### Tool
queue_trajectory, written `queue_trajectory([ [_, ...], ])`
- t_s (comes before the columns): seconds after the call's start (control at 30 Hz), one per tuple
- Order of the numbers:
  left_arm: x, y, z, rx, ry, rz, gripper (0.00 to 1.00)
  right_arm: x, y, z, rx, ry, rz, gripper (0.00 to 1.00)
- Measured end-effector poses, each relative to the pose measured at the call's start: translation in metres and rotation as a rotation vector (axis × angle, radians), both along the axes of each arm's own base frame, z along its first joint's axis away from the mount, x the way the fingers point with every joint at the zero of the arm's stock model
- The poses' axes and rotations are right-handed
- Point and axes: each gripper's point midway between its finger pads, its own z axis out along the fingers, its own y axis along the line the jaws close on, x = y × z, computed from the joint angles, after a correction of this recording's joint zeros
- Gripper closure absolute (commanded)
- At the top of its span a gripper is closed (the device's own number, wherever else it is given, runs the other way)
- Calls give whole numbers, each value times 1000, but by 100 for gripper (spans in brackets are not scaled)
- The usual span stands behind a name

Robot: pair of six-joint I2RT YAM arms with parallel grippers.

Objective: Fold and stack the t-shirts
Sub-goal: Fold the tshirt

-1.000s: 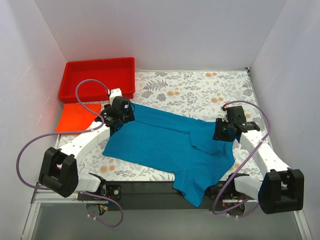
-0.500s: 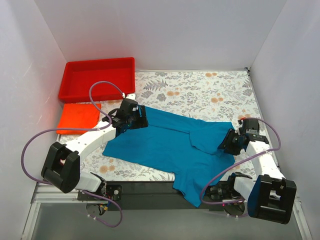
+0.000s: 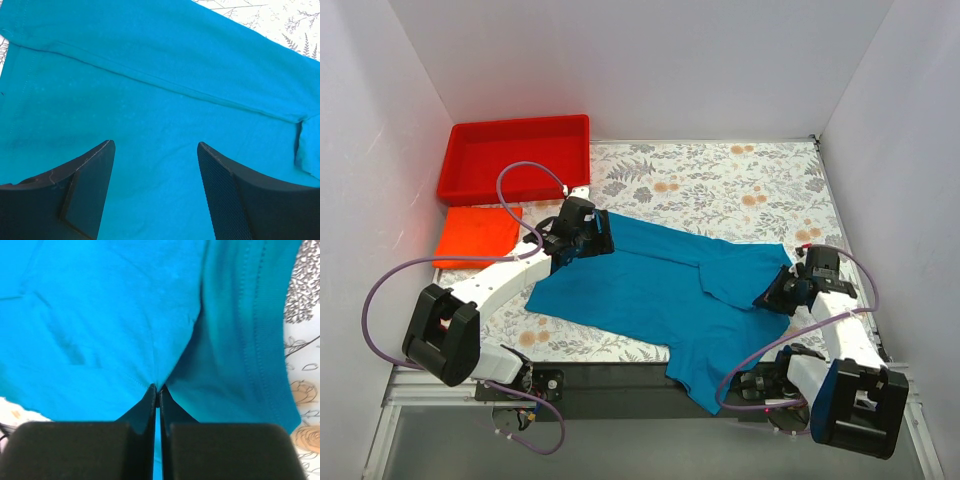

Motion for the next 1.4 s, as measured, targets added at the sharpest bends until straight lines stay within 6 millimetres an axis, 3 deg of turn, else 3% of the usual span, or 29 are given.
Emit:
queue_trajectory([
  [0.23,1,5,1,20,-10,15,34,6,7,31,31,-90,9,99],
  [0.4,1,7,1,30,-9,22,35,-5,14,38,70,-82,7,99],
  [0.43,1,8,0,32,-9,24,34,-7,16,39,78,-77,7,94],
  [0.5,1,8,0,32,-10,25,34,-10,18,39,90,-71,8,74],
  [0.57,1,8,0,33,-10,25,34,-16,20,35,97,-48,13,66],
  [0.73,2,11,0,43,-12,35,34,-31,15,27,55,4,35,59],
  [0.9,1,13,-1,55,-11,44,34,-21,12,45,-27,-44,122,58],
  [1.1,3,22,-2,91,-21,78,34,-8,59,63,-170,-144,443,59],
  [1.4,11,43,1,171,-64,162,34,11,121,43,-423,-135,726,62],
])
